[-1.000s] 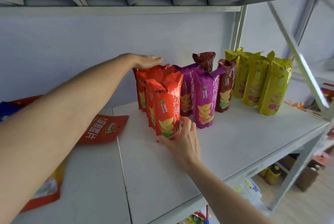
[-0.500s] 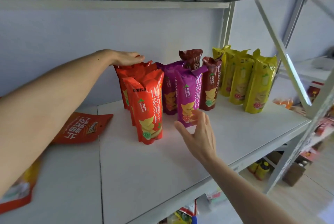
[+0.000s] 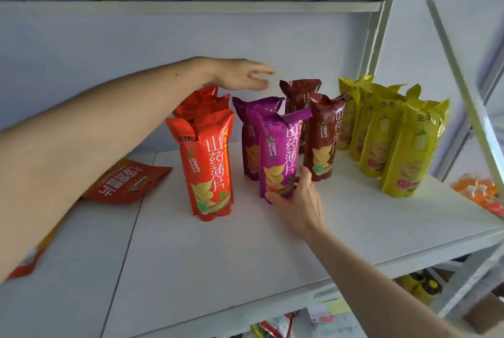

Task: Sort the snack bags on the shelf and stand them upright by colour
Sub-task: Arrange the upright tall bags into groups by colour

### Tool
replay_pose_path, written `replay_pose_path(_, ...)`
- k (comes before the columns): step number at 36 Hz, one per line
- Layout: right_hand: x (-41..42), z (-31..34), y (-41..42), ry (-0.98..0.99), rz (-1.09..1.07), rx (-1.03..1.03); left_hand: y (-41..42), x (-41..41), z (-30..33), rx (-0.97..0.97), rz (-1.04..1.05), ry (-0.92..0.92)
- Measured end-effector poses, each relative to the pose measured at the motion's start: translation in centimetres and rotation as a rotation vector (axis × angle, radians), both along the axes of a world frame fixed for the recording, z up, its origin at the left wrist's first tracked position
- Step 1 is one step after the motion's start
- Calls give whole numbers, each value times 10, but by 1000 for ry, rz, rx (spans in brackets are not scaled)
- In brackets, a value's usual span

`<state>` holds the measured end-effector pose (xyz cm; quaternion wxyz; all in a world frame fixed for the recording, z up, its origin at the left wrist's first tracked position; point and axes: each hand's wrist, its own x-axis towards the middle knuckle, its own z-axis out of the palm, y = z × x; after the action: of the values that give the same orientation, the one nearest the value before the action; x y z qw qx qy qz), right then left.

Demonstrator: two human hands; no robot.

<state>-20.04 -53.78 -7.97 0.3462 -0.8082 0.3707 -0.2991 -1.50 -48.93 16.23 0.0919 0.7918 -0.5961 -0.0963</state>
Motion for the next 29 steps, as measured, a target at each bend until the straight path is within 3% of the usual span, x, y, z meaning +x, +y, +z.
replay_pose_path(5, -1, -1, -3, 4, 48, -50, -12, -13, -6, 144, -29, 33)
replay_pose_path(17, 4, 0, 6, 35, 75, -17, -26, -11, -10, 109, -82, -78)
replay_pose_path(21, -10, 6, 1, -54, -2, -26, -31, -8, -4, 137, -84, -71)
replay_pose_path(26, -31, 14, -32, -200, -253, -161, -43, -13, 8, 43, -39, -69)
replay_pose_path(29, -31, 20, -59, -152, -303, -186, -62, -20, 10, 4, -14, -87)
